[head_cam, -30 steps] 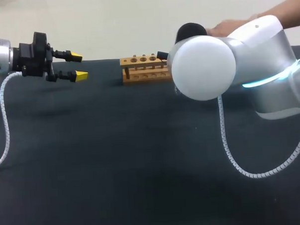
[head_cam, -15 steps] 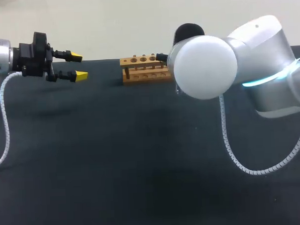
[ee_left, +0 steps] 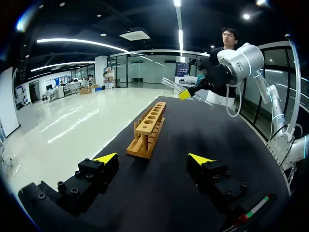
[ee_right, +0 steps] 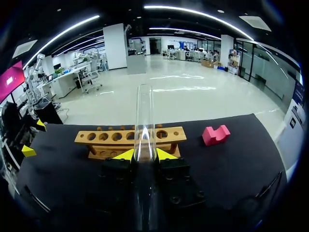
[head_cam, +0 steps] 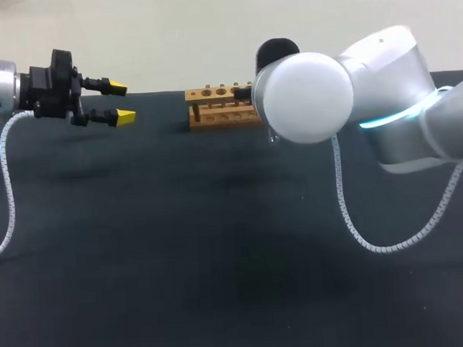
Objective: Grasp the test tube, adjust it, and insert it.
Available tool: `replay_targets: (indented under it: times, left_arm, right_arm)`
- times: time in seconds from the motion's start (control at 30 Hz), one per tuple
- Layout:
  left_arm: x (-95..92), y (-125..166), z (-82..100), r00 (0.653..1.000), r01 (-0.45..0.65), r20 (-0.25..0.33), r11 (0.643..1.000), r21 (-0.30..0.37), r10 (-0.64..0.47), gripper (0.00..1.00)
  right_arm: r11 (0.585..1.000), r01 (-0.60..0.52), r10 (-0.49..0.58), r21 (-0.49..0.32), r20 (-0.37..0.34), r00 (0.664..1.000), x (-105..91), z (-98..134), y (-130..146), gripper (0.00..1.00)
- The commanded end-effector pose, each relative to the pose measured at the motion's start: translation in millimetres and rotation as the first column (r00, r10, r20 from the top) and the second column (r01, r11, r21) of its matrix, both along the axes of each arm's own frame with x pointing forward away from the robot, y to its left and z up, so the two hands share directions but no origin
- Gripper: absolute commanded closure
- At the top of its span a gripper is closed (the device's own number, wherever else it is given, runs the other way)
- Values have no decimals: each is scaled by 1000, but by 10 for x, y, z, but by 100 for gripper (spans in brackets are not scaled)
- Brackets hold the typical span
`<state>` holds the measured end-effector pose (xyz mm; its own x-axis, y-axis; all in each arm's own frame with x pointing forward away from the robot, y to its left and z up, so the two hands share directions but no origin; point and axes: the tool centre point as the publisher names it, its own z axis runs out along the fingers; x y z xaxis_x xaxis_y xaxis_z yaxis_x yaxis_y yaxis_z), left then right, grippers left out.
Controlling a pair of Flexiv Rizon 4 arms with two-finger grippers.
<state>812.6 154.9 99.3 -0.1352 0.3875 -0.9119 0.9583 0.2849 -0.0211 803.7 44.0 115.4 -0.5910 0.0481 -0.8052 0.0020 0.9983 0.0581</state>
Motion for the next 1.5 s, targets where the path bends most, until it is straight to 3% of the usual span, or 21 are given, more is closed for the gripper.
replay_targets:
  times: [0.03, 0.2, 0.7, 1.07, 1.5]
  left_arm:
    - [-23, 5, -9, 1000, -3, 6, 1000, -2, 3, 0]
    - [-23, 5, -9, 1000, -3, 6, 1000, -2, 3, 0]
    - [-23, 5, -9, 1000, -3, 6, 1000, -2, 3, 0]
    - [-23, 5, -9, 1000, -3, 6, 1000, -2, 3, 0]
    - [-23, 5, -9, 1000, -3, 6, 1000, -2, 3, 0]
  right_arm:
    - [1000, -11, 11, -8, 9, 1000, 83, -98, 65, 100]
    - [997, -50, 50, -59, 2, 999, 126, -217, 131, 100]
    - [992, -80, 76, -95, -41, 996, 260, -509, 169, 100]
    - [994, -72, 67, -79, -72, 995, 425, -600, 147, 100]
    - [995, -83, 76, -61, -111, 991, 442, -685, 166, 100]
